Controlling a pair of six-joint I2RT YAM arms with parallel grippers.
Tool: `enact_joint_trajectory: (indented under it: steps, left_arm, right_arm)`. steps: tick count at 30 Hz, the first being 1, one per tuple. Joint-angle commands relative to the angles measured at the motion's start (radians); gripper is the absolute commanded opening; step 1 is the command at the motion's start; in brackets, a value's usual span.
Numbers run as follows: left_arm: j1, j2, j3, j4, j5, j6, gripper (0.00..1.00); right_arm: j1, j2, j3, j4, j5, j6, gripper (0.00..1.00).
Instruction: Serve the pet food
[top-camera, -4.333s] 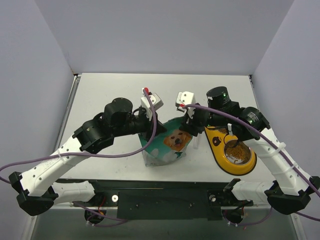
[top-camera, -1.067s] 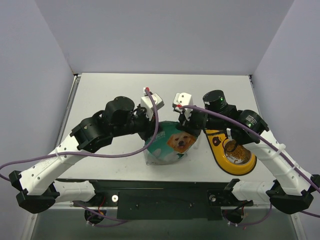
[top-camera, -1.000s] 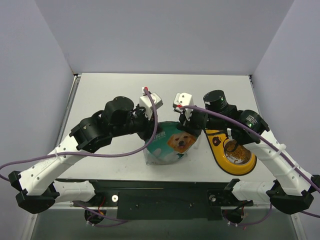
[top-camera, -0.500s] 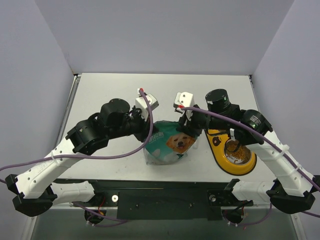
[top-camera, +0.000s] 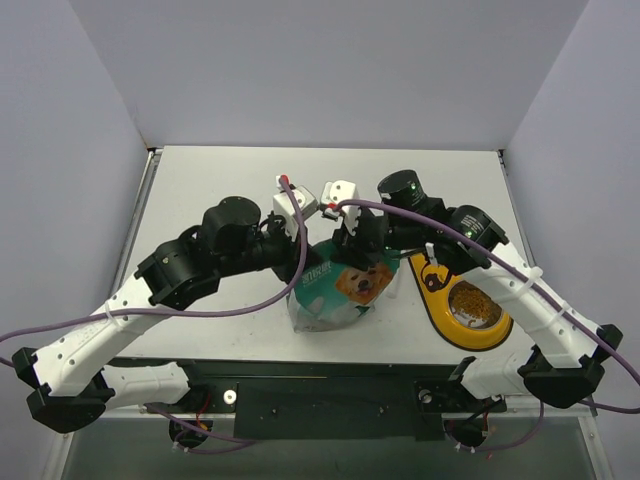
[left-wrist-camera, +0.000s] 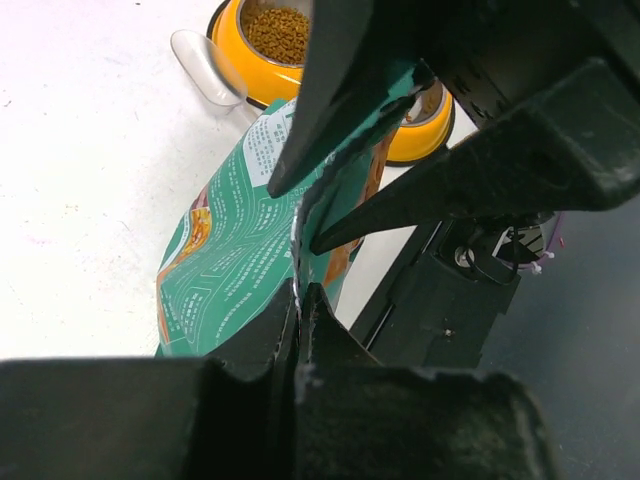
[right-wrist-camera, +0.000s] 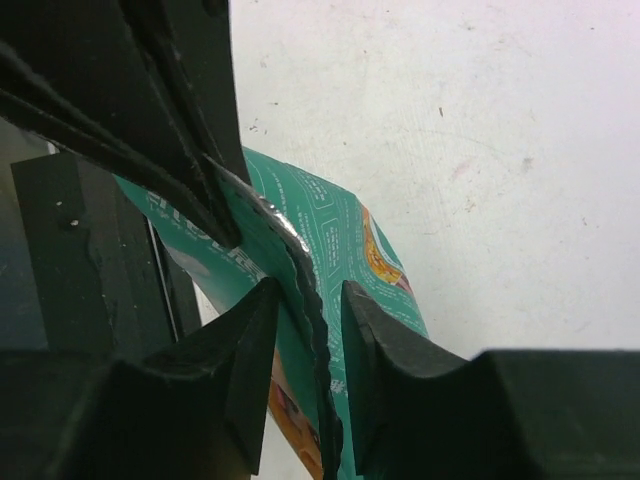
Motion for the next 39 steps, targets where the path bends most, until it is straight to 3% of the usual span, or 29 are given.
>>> enact_joint_trajectory:
  steps: [1, 4, 7, 16, 24, 39]
  left_arm:
    - [-0.003, -0.005, 0.045, 0.171, -0.075, -0.051, 0.0]
    - [-0.005, -0.017, 0.03, 0.185, -0.109, -0.053, 0.0]
    - [-0.005, -0.032, 0.012, 0.191, -0.17, -0.061, 0.0]
    - [-0.005, -0.08, 0.01, 0.06, -0.345, 0.001, 0.0]
    - [0.0, -0.149, -0.037, 0.04, -0.356, 0.028, 0.0]
    - [0.007, -0.213, -0.064, -0.048, -0.371, 0.056, 0.0]
  right_arm:
    - [0.003, -0.041, 0.002, 0.008, 0.069, -0.016, 0.22]
    - [0.002, -0.093, -0.058, 0.005, 0.196, -0.055, 0.0]
    - [-0.007, -0.116, -0.081, 0.0, 0.336, -0.061, 0.0]
    - [-0.102, -0.17, -0.115, -0.032, 0.497, -0.083, 0.0]
    - [-0.199, -0.234, -0.224, -0.006, 0.614, -0.124, 0.0]
    - [-0.339, -0.271, -0.259, 0.021, 0.576, -0.15, 0.0]
